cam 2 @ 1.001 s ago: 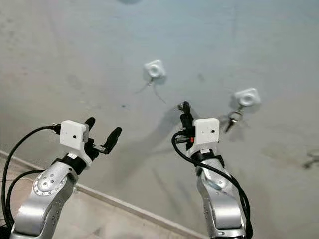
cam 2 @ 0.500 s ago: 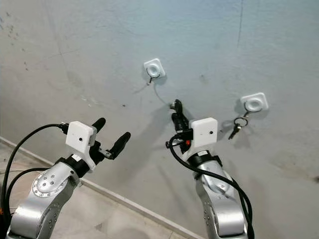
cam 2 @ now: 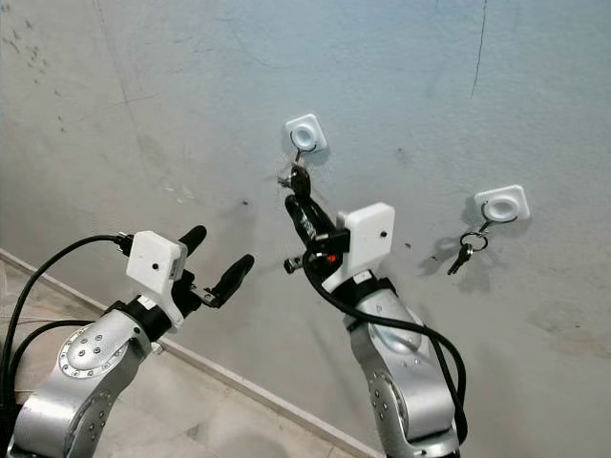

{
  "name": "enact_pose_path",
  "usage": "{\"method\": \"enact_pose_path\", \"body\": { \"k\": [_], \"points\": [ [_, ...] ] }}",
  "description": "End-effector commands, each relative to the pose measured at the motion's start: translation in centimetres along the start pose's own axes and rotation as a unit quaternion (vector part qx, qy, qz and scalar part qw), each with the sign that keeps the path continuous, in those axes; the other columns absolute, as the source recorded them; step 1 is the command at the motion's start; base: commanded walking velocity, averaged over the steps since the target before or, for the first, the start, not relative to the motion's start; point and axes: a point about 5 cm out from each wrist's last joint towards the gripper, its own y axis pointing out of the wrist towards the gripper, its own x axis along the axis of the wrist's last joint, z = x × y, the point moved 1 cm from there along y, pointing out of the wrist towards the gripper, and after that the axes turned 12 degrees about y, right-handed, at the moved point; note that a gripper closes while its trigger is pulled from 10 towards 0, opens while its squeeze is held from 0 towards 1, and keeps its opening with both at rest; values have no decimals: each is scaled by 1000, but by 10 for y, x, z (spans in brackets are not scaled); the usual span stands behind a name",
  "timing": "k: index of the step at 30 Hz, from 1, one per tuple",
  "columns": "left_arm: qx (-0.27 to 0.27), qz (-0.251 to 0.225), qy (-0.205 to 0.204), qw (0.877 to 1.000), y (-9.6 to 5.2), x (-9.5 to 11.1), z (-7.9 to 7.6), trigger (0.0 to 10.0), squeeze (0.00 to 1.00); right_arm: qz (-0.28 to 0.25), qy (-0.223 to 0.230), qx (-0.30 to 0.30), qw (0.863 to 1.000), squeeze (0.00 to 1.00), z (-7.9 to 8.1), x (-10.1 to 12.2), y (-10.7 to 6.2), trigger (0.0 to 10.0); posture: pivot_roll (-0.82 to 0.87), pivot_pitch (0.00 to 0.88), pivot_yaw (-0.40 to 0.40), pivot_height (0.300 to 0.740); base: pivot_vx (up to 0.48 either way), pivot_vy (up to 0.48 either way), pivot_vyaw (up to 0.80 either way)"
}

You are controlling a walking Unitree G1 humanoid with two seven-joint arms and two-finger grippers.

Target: Hang keys on a hook

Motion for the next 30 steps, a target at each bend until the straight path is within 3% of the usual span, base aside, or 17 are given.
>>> {"method": "enact_pose_path", "body": {
  "k": [1, 11, 16, 30],
  "points": [
    [-6, -10, 2, 1000, 2, 7, -3, 10000, 0, -17, -6, -8, 1000, 0, -2, 9, 6, 10000, 181, 0, -80, 740, 0, 0, 0],
    [-4, -12, 1, 1000, 5, 9, -1, 10000, 0, -24, -35, -19, 999, 0, 2, 5, 30, 10000, 197, 0, -85, 740, 0, 0, 0],
    [-2, -13, 1, 1000, 3, 10, -1, 10000, 0, -19, -48, -27, 998, 0, 0, -5, 33, 10000, 214, 0, -91, 740, 0, 0, 0],
    [0, -5, -1, 1000, 1, 8, -1, 10000, 0, -41, -57, -51, 996, 0, -6, -7, 44, 10000, 221, 0, -86, 740, 0, 0, 0]
  ]
}}
